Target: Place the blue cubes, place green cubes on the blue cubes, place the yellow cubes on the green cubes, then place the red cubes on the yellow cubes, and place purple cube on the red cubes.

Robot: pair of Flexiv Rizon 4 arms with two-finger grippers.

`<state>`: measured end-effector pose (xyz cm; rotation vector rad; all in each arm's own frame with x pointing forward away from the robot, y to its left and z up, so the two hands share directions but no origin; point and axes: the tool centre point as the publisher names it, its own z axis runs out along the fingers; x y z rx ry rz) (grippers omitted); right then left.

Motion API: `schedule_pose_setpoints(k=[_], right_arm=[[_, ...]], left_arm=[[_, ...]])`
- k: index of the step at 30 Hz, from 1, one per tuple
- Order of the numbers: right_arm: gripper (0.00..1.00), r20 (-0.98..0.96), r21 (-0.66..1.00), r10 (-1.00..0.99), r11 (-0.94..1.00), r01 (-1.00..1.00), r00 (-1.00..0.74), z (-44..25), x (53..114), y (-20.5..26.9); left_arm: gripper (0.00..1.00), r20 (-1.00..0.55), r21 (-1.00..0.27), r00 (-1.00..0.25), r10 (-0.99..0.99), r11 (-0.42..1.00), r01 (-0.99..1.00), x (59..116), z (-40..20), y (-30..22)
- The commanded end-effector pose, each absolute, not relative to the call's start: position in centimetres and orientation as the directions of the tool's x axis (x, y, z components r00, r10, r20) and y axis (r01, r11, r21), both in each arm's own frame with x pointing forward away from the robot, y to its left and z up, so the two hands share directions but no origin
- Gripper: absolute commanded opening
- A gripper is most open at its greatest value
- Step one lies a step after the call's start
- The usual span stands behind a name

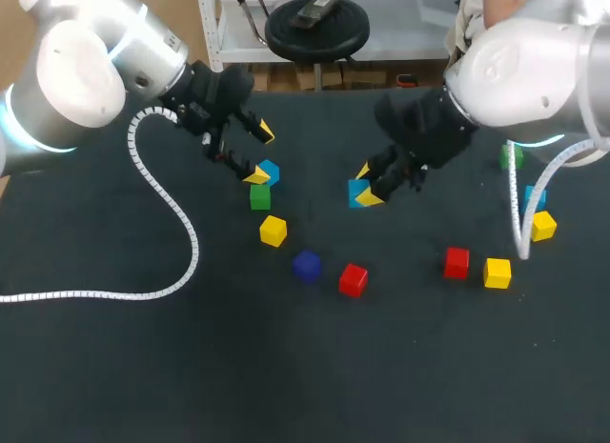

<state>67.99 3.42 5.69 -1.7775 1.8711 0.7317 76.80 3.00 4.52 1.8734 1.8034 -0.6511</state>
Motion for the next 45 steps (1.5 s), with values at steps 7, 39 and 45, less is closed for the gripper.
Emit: schedule_pose_setpoints(k=[7, 39, 45], right_arm=[[0.00, -0.658, 0.063, -0.752, 0.003, -0.998, -0.044, 3.8, 67.9, 4.7], [0.00, -0.624, 0.153, -0.775, 0.009, -0.988, -0.103, 1.2, 66.8, 4.2], [0.00, -0.642, 0.154, -0.758, 0.021, -0.988, -0.116, 1.2, 66.9, 4.6]], left_arm=[[1.00, -0.621, 0.000, 0.031, 0.783, -0.040, 0.999, 76.9, 4.5, 3.0], [1.00, -0.621, 0.000, 0.031, 0.783, -0.040, 0.999, 76.9, 4.5, 3.0], [1.00, -0.621, 0.000, 0.031, 0.783, -0.040, 0.999, 76.9, 4.5, 3.0]])
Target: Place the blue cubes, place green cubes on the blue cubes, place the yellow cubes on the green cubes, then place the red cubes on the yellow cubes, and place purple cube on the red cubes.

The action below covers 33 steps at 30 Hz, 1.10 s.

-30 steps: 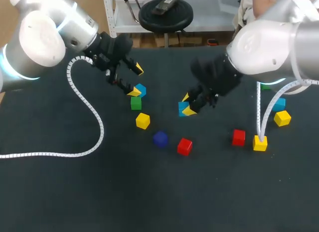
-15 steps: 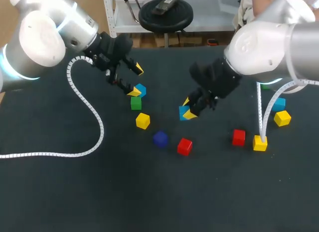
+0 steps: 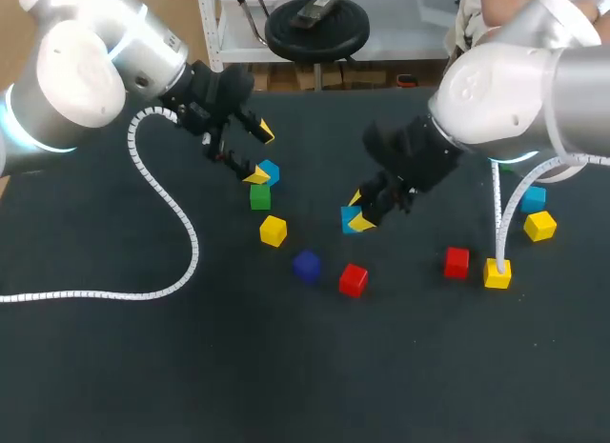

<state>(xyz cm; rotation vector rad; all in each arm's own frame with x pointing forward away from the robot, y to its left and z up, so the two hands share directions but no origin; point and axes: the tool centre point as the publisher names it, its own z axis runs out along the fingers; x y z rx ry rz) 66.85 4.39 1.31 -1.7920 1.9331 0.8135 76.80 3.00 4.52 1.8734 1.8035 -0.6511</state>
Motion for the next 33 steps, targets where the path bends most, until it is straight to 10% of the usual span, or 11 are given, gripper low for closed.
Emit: schedule_pose_setpoints(k=[1, 33], right_arm=[[0.00, -0.643, 0.154, -0.757, 0.021, -0.988, -0.116, 1.2, 66.9, 4.7], [0.00, -0.659, 0.136, -0.747, -0.003, -0.991, -0.088, 0.6, 68.7, 5.5]], left_arm=[[1.00, -0.621, 0.000, 0.031, 0.783, -0.040, 0.999, 76.9, 4.5, 3.0], [1.00, -0.621, 0.000, 0.031, 0.783, -0.040, 0.999, 76.9, 4.5, 3.0]])
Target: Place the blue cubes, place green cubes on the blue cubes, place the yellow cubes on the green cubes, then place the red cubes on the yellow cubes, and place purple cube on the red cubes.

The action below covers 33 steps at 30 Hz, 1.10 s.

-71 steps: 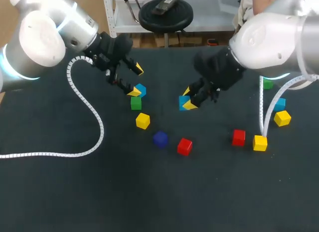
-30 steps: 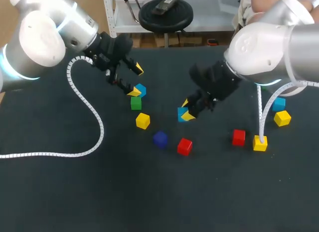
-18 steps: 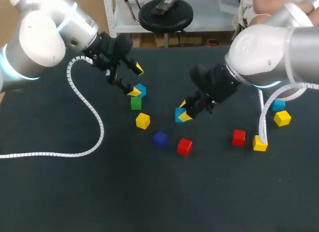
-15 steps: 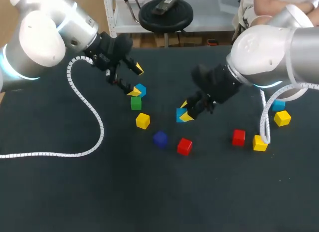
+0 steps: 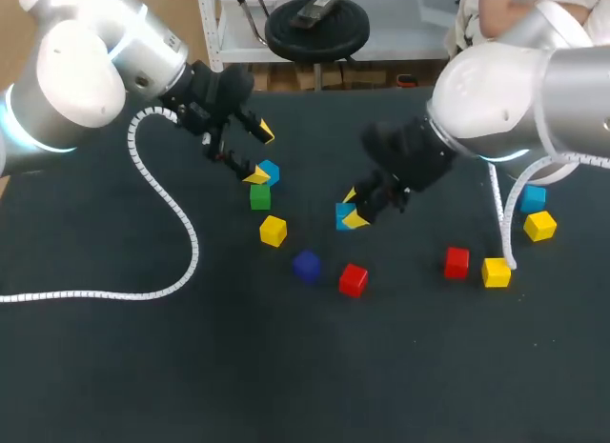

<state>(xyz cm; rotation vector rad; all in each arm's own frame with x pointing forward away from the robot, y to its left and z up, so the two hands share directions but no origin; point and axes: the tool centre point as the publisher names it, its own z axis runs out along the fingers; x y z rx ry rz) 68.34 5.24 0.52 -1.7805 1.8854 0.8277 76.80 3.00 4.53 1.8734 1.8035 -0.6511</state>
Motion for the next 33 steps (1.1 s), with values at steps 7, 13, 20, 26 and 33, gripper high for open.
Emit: schedule_pose_setpoints(k=[7, 13, 20, 26, 33], right_arm=[[0.00, -0.649, 0.140, -0.756, -0.003, -0.990, -0.089, -0.1, 68.9, 5.6], [0.00, -0.646, 0.141, -0.758, -0.001, -0.990, -0.092, -0.3, 68.9, 5.6], [0.00, -0.643, 0.142, -0.759, 0.008, -0.990, -0.098, -0.5, 69.1, 5.6], [0.00, -0.643, 0.134, -0.760, 0.014, -0.991, -0.098, -0.6, 69.7, 5.5], [0.00, -0.641, 0.131, -0.762, 0.016, -0.991, -0.097, -1.0, 70.3, 5.5]], left_arm=[[1.00, -0.621, 0.000, 0.031, 0.783, -0.040, 0.999, 76.9, 4.5, 3.0], [1.00, -0.621, 0.000, 0.031, 0.783, -0.040, 0.999, 76.9, 4.5, 3.0], [1.00, -0.621, 0.000, 0.031, 0.783, -0.040, 0.999, 76.9, 4.5, 3.0], [1.00, -0.621, 0.000, 0.031, 0.783, -0.040, 0.999, 76.9, 4.5, 3.0], [1.00, -0.621, 0.000, 0.031, 0.783, -0.040, 0.999, 76.9, 4.5, 3.0]])
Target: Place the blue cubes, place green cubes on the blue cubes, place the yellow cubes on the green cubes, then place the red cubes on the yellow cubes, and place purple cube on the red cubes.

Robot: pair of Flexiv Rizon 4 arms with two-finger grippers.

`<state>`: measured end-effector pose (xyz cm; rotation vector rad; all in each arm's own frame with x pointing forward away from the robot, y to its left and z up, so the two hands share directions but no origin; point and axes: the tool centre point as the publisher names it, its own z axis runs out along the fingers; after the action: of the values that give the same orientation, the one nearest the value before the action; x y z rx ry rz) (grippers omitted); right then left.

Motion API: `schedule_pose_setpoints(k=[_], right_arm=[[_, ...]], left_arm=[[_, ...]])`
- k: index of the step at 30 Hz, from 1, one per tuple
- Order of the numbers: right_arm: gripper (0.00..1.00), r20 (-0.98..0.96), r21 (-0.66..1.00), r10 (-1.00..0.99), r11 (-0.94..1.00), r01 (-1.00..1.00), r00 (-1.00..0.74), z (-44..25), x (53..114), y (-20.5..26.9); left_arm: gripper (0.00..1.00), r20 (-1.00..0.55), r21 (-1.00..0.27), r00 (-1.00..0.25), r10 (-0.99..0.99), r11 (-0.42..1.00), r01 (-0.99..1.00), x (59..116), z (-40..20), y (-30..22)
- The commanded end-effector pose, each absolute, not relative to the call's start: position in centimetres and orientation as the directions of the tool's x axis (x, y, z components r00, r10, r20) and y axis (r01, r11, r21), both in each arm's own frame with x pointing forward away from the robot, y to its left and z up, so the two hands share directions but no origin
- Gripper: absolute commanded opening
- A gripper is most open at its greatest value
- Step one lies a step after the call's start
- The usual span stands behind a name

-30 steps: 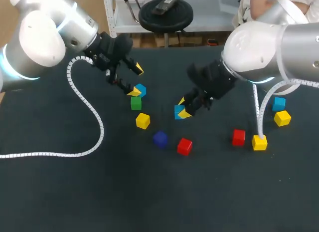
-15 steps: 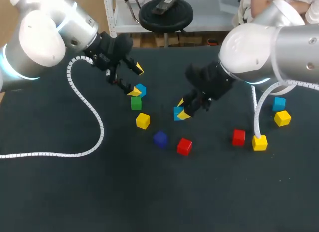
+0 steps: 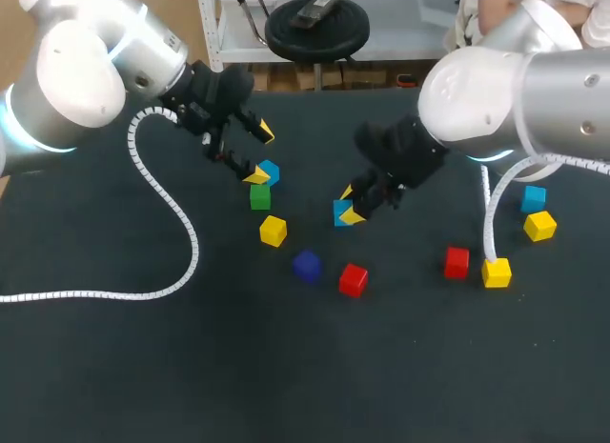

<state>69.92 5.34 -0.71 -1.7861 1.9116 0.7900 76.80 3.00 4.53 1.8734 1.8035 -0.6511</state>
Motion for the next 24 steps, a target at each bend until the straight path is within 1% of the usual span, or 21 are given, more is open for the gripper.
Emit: schedule_pose_setpoints(k=[1, 24], right_arm=[[0.00, -0.641, 0.132, -0.762, 0.015, -0.991, -0.097, -1.0, 70.4, 5.5], [0.00, -0.646, 0.107, -0.760, 0.005, -0.994, -0.073, -1.6, 71.6, 6.1]], left_arm=[[1.00, -0.621, 0.000, 0.031, 0.783, -0.040, 0.999, 76.9, 4.5, 3.0], [1.00, -0.621, 0.000, 0.031, 0.783, -0.040, 0.999, 76.9, 4.5, 3.0]])
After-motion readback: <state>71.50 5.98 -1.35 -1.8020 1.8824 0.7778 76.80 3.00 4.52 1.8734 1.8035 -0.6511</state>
